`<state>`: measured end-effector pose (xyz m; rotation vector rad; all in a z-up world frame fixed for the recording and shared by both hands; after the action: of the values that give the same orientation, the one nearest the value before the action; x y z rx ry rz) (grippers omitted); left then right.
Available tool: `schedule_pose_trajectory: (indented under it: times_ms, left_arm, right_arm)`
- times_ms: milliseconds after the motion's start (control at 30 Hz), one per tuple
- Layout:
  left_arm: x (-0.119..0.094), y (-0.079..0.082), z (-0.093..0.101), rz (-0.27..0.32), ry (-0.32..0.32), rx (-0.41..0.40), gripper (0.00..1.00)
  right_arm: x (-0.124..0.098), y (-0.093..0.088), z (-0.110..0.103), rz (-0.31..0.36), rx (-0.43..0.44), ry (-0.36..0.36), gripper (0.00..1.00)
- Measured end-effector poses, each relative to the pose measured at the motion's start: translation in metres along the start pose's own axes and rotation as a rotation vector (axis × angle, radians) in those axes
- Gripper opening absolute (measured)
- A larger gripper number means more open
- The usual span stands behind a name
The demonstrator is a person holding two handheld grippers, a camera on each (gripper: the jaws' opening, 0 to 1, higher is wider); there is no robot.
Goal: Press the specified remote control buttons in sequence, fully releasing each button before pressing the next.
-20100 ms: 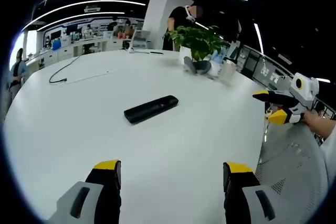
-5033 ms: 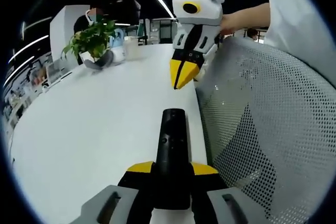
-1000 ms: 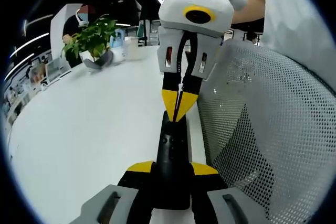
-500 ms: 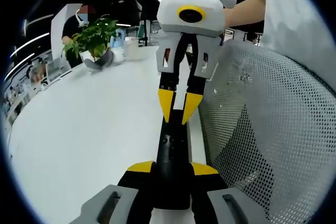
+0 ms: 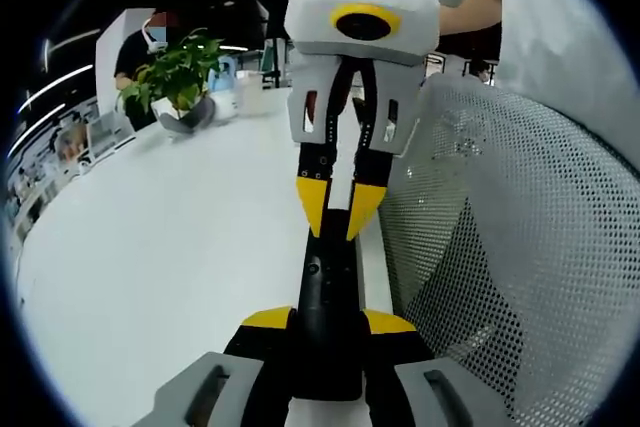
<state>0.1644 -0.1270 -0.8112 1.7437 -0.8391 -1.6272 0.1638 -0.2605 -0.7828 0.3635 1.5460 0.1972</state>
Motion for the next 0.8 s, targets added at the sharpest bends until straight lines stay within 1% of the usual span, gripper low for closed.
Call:
schedule_pose_trajectory:
  times_ms: [33, 67, 100, 133, 200, 233, 267, 367, 467, 567, 600, 733, 800]
  left_arm:
    - [0.0, 0.0, 0.0, 0.001, 0.0, -0.001, 0.25]
    - [0.0, 0.0, 0.0, 0.002, 0.001, -0.005, 0.25]
    - [0.0, 0.0, 0.0, 0.003, 0.002, -0.005, 0.25]
    - [0.0, 0.0, 0.0, 0.004, 0.002, -0.006, 0.25]
    - [0.0, 0.0, 0.0, 0.006, 0.002, -0.006, 0.25]
    - [0.0, 0.0, 0.0, 0.006, 0.002, -0.006, 0.25]
    - [0.0, 0.0, 0.0, 0.005, 0.002, -0.005, 0.25]
    - [0.0, 0.0, 0.0, 0.007, 0.002, -0.007, 0.25]
    - [0.0, 0.0, 0.0, 0.008, 0.002, -0.009, 0.25]
    - [0.0, 0.0, 0.0, 0.008, 0.002, -0.01, 0.25]
    - [0.0, 0.0, 0.0, 0.008, 0.002, -0.009, 0.25]
    - [0.0, 0.0, 0.0, 0.007, 0.002, -0.005, 0.25]
    - [0.0, 0.0, 0.0, 0.006, 0.002, -0.004, 0.25]
  right_arm:
    - [-0.001, -0.003, 0.0, 0.047, 0.041, 0.009, 0.07]
    - [-0.001, -0.005, 0.001, 0.077, 0.04, 0.013, 0.07]
    - [-0.002, -0.009, 0.001, 0.132, 0.001, 0.009, 0.07]
    - [-0.002, -0.011, 0.0, 0.161, -0.005, -0.001, 0.07]
    - [-0.002, -0.016, -0.002, 0.216, 0.015, -0.017, 0.07]
    - [-0.002, -0.018, -0.003, 0.245, -0.016, -0.022, 0.07]
    - [-0.002, -0.02, -0.003, 0.254, -0.021, -0.022, 0.07]
    - [-0.002, -0.019, 0.0, 0.275, 0.027, -0.002, 0.07]
    - [-0.001, -0.018, 0.002, 0.282, 0.049, 0.018, 0.07]
    - [0.0, -0.015, 0.001, 0.254, 0.024, 0.022, 0.07]
    - [0.0, -0.013, 0.0, 0.241, -0.001, 0.018, 0.07]
    - [0.001, -0.009, 0.0, 0.202, -0.041, 0.016, 0.08]
    - [0.0, -0.006, -0.001, 0.171, -0.073, 0.011, 0.08]
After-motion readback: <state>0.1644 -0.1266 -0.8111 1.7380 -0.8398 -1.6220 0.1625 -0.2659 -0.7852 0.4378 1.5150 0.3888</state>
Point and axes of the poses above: the point that each gripper's makers call its tool centre point, and the gripper's own axes: x roughly forward along the fingers, z roughly to its right, y roughly out of its top, the point moved 8 cm from there along -x, roughly backward along the fingers, and after that the axes turned 7 degrees about x, right-handed, at the moved point
